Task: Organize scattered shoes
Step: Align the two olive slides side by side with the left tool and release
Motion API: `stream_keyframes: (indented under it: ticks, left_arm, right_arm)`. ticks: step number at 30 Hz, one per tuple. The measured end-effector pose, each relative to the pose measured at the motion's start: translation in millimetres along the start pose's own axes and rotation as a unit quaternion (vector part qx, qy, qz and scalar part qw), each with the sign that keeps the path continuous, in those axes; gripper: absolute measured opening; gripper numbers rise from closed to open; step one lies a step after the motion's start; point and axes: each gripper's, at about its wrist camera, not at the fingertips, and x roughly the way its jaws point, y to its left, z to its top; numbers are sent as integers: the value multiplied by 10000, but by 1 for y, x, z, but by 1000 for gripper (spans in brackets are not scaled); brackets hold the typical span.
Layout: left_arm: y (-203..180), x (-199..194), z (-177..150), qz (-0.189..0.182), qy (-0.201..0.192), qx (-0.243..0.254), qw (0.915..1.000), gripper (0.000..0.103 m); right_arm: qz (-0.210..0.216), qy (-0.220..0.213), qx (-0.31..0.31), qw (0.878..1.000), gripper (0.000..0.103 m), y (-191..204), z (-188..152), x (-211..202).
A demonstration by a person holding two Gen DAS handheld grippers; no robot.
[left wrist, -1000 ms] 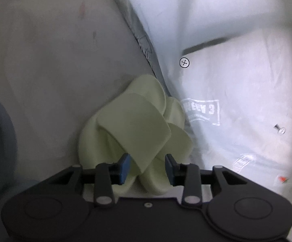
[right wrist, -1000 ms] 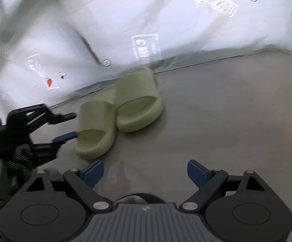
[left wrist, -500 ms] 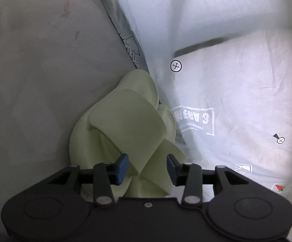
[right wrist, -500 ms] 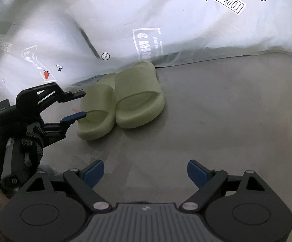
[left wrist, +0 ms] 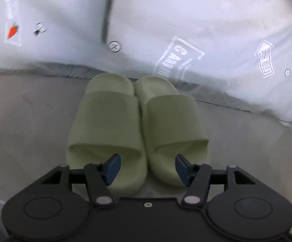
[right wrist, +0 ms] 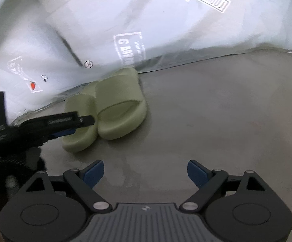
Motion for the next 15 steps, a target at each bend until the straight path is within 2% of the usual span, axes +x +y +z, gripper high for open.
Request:
stream_keyframes:
  ticks: [3, 7, 8, 9, 11, 15]
  left_arm:
    - [-8, 18, -1, 282, 85, 5, 9996, 62]
    - [-19, 28, -1, 566, -64, 400, 9976, 64]
    - [-19, 28, -1, 572, -115, 448, 9973, 61]
    - [-18, 28, -1, 567, -177, 480, 9971, 47]
    - [-18, 27, -1, 511, -209, 615, 9966, 44]
    - [-27, 22, -3, 268, -168, 975, 9947, 29]
  right_arm:
    - [-78, -20, 47, 10000, 90, -6, -1, -1]
    - [-160, -12, 121, 9998, 90, -15, -2, -1]
    - [-174, -15, 139, 9998, 90, -17, -2, -1]
    - [-183, -18, 155, 9997, 90, -19, -2, -1]
    - [-184, -28, 184, 9997, 90, -22, -2, -2]
    - [-201, -56, 227, 9995, 90, -29, -3, -4]
